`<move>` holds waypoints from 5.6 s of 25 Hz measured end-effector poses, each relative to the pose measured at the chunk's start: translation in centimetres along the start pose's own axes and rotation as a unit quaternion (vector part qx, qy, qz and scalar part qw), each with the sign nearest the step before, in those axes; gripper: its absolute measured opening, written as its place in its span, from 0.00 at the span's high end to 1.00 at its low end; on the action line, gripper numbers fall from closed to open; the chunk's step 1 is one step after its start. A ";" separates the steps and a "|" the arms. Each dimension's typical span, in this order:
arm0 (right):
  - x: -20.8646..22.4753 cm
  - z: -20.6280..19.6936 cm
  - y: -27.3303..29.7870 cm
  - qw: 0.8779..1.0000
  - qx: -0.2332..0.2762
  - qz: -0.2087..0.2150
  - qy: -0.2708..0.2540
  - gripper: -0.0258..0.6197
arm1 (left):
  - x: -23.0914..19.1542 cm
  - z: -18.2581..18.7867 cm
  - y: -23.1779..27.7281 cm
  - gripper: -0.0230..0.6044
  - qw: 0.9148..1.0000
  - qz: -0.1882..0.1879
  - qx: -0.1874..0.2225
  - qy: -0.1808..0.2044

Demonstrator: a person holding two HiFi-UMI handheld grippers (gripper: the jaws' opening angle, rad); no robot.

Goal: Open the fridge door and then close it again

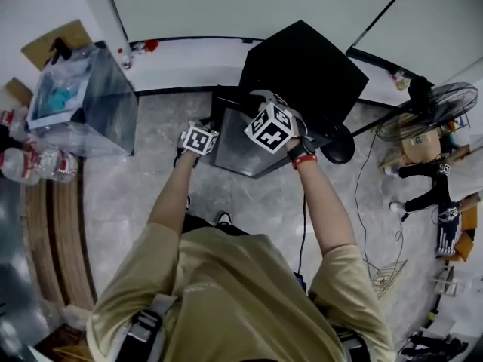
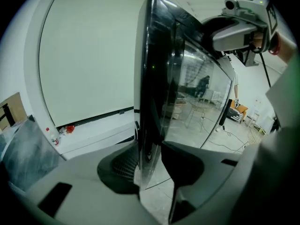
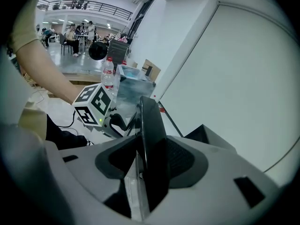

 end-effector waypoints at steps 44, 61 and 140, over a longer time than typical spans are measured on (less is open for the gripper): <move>-12.3 1.3 -7.2 0.987 -0.019 0.083 -0.135 0.58 | 12.0 -7.5 -13.0 0.76 0.994 0.089 -0.012 -0.062; -16.7 -1.4 -12.8 0.976 0.064 0.115 -0.171 0.53 | 21.1 -10.3 -16.3 0.77 0.976 0.181 -0.007 -0.119; -25.6 -1.5 -28.8 0.903 0.326 -0.046 0.275 0.88 | 34.9 -1.5 -43.7 0.90 0.872 0.397 0.275 -0.087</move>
Point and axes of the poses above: the fingertips, and each gripper's own axes: y forward along the fingers, x to its right, z out of its top, the point moved 8 cm from there along -y, backward along the fingers, and after that the axes turned 13 degrees about x, right-handed, at the moved point
